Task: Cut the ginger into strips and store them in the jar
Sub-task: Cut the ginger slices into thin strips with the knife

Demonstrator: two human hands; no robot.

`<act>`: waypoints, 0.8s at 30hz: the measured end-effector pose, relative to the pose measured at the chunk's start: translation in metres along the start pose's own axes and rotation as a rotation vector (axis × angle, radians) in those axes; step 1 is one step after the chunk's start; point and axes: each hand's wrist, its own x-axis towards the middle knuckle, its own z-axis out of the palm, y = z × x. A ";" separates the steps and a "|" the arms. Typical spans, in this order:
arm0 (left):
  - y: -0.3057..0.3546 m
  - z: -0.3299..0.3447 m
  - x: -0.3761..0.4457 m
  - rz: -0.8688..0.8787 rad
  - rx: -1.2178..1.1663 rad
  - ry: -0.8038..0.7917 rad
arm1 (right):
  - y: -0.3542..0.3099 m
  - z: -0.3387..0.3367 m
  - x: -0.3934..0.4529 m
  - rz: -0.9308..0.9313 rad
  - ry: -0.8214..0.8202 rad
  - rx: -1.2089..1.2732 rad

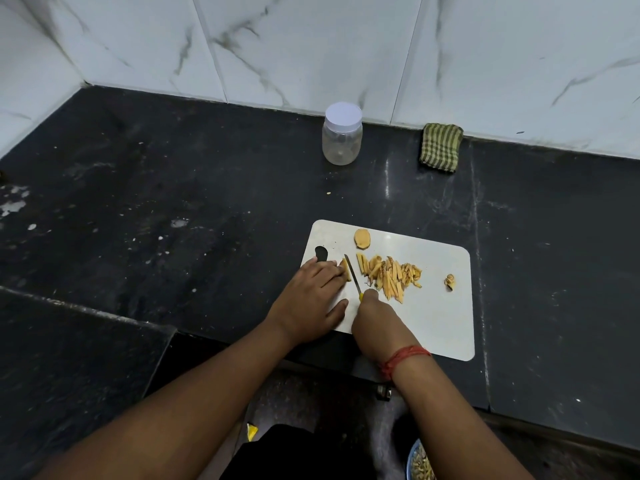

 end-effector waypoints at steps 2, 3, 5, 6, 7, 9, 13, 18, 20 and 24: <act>0.000 0.000 0.000 0.001 0.002 0.005 | 0.000 0.001 0.001 0.000 0.006 -0.006; 0.000 0.000 0.000 0.002 0.003 0.009 | 0.001 0.002 0.001 -0.002 0.010 -0.009; 0.000 0.000 0.000 0.006 0.003 0.013 | 0.001 0.002 0.003 -0.012 0.011 -0.014; 0.000 0.000 0.000 0.008 0.006 0.014 | 0.001 0.003 0.003 -0.016 0.010 -0.020; 0.000 0.000 0.000 0.010 0.007 0.014 | 0.001 0.003 0.004 -0.019 0.007 -0.031; -0.001 0.000 0.000 0.013 0.002 0.016 | 0.001 0.005 0.006 -0.022 -0.001 -0.065; -0.002 0.001 0.001 0.009 0.003 0.014 | -0.004 0.007 0.013 -0.004 -0.008 -0.130; -0.002 0.004 0.001 0.010 0.019 0.003 | -0.002 0.010 0.005 0.011 -0.031 -0.107; -0.002 0.003 0.002 0.008 0.034 0.000 | 0.000 0.010 -0.001 0.017 -0.056 -0.090; -0.002 0.002 0.004 0.008 0.034 0.006 | -0.002 0.007 0.006 0.031 -0.033 -0.094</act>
